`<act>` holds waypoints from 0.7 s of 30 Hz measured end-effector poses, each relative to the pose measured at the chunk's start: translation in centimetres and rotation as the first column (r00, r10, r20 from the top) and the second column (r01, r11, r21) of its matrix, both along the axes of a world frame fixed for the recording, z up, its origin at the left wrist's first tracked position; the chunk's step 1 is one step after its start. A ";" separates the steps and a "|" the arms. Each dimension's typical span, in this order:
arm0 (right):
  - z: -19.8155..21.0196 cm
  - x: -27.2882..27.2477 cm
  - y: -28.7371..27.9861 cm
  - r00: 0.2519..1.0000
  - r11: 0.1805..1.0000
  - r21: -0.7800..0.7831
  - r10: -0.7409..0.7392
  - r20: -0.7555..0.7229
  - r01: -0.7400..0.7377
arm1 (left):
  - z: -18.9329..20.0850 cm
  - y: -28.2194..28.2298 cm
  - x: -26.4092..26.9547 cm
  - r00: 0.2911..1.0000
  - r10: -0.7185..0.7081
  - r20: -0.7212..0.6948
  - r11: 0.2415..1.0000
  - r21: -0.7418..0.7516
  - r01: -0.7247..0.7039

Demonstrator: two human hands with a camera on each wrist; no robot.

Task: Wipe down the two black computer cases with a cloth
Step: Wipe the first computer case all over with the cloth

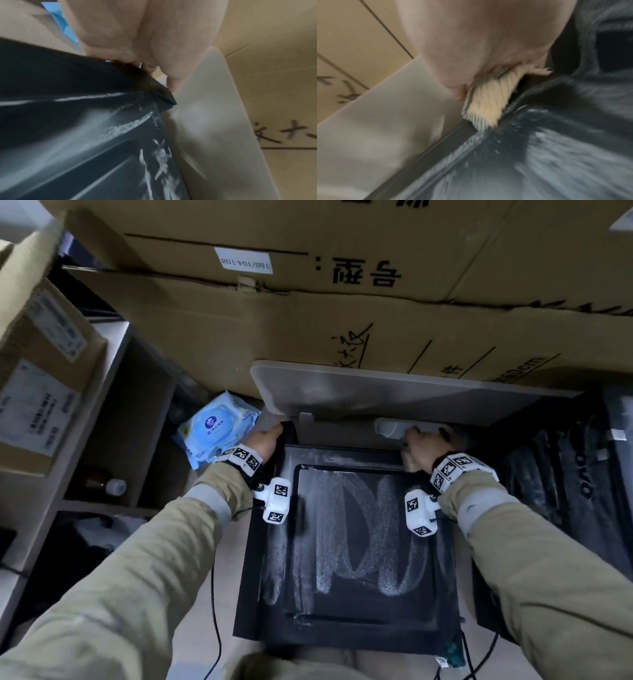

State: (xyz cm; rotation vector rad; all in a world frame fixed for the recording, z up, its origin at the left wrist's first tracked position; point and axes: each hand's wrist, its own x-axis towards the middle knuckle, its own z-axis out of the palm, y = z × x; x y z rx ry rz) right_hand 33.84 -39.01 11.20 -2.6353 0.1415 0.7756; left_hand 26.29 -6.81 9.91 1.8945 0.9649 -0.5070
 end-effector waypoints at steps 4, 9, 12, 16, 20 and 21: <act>0.2 -3.3 -1.2 0.989 0.998 0.051 -0.044 0.142 0.037 | 1.0 -0.5 -2.4 0.998 -0.043 0.040 0.999 0.010 0.042; -0.9 -5.9 -2.4 0.980 0.983 0.050 -0.180 0.079 0.176 | 1.3 -0.9 -4.7 0.993 0.008 0.115 1.000 0.010 -0.010; -1.0 -6.9 -1.3 0.983 0.989 -0.015 -0.142 0.119 0.145 | 1.0 -0.4 -6.2 0.987 0.045 0.154 0.999 -0.031 -0.040; -1.2 -6.8 0.9 0.990 0.982 -0.188 -0.005 0.143 0.032 | 0.3 0.6 -7.8 0.975 0.114 0.190 0.986 -0.141 -0.088; -1.4 -6.0 6.1 0.985 0.966 -0.211 0.165 0.042 -0.152 | -0.6 1.6 -8.5 0.961 0.206 0.183 0.948 -0.280 -0.150; -1.3 -6.0 8.1 0.976 0.958 -0.204 0.214 0.033 -0.203 | -0.6 1.9 -8.7 0.961 0.221 0.168 0.934 -0.320 -0.159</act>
